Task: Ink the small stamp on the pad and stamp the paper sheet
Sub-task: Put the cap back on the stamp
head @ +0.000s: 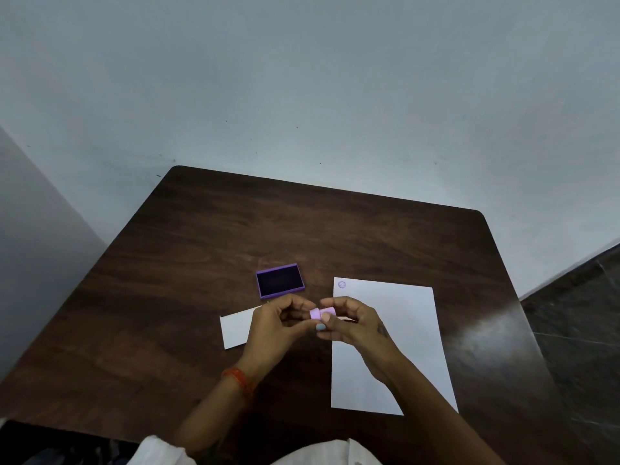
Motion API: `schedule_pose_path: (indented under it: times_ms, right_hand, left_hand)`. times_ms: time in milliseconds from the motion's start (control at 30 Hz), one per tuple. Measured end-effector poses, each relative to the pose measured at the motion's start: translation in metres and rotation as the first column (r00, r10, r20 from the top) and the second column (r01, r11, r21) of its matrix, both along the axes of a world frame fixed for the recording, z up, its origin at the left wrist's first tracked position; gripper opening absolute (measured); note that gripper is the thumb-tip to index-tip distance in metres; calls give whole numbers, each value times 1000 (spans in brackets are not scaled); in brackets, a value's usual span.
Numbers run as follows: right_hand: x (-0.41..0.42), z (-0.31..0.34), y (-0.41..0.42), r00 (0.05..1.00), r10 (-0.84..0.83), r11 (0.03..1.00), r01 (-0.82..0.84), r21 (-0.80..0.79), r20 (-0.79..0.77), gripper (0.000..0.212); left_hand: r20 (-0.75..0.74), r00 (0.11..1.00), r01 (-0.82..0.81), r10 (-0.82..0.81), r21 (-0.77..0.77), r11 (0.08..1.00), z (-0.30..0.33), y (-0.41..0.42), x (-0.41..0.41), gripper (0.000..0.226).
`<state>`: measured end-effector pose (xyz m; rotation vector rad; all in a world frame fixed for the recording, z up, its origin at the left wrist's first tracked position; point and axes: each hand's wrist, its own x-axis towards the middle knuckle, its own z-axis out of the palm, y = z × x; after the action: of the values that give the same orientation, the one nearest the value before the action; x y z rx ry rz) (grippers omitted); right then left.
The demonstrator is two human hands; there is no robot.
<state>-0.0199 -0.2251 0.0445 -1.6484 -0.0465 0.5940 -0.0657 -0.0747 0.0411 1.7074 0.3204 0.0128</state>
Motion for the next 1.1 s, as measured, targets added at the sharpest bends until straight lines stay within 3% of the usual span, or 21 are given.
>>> schedule_pose_path:
  times_ms: [300,633,767,867,967,1100]
  right_hand:
    - [2,-7,3,986,-72,997,72,-5,-148,28]
    - [7,-15,11,976,-64,997,71,28,-210,28]
    - [13,-26,15,991,-82,992,71,-102,-109,24]
    - [20,-38,20,990,-102,944,126,-304,93,20]
    - [24,-53,28,971,-45,909,137,-393,234,5]
    - [27,-68,32,949,52,880,103,-464,310,21]
  left_hand:
    - [-6,1000,21,-21,-15,1000,-6,-1,2,17]
    - [92,994,44,-55,118,992,-24,-1,9,15]
    - [62,997,34,-47,193,981,-32,-1,11,32]
    - [16,1000,14,-17,207,978,-36,5,12,43]
    - [-23,1000,4,2,249,968,-40,14,10,47]
    - [-54,998,-24,40,282,959,-47,23,7,46]
